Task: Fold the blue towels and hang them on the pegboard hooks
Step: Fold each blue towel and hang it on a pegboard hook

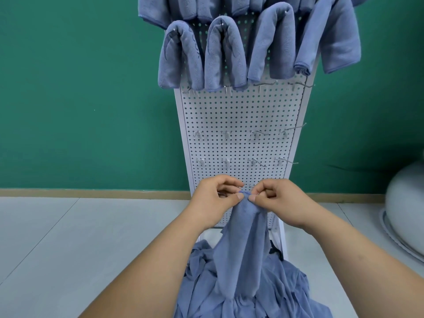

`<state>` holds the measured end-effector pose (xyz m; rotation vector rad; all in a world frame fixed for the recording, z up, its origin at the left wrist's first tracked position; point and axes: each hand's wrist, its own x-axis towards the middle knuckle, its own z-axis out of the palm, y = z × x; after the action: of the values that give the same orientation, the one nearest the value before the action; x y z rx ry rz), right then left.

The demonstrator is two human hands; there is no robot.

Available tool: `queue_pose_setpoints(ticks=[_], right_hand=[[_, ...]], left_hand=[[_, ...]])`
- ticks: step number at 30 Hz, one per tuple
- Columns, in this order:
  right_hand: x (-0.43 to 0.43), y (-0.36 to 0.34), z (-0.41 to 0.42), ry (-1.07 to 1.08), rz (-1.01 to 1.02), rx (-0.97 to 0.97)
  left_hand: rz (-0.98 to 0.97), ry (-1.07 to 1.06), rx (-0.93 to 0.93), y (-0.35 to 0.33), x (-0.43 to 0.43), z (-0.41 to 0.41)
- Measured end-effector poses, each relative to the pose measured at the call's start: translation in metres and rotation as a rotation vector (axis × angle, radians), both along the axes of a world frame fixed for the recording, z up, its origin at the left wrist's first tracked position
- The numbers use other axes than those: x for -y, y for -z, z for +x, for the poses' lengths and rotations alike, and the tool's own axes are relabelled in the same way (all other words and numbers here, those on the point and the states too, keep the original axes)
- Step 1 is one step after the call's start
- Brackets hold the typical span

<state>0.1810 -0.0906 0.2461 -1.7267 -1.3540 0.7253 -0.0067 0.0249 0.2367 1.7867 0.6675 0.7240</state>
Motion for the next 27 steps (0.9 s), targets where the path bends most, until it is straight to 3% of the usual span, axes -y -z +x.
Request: queue_pose_setpoints(ticks=[6,12,16,22,27], right_hand=[[-0.005,0.007,-0.003,0.007,0.043,0.15],[-0.008,0.01,-0.004,-0.006,0.07,0.294],[-0.01,0.015,0.004,-0.029,0.032,0.342],[0.006,0.016,0.045,0.068,-0.143,0.505],[0.012,0.015,0.061,0.105,-0.153,0.739]], left_hand=[[0.064,-0.021,-0.038,0.004,-0.002,0.001],[0.364,-0.039,-0.284,0.008,-0.007,0.0],[0.524,-0.135,-0.313,0.005,-0.019,-0.006],[0.519,-0.456,-0.194,0.01,-0.059,-0.04],[0.481,-0.586,-0.282,0.021,-0.082,-0.06]])
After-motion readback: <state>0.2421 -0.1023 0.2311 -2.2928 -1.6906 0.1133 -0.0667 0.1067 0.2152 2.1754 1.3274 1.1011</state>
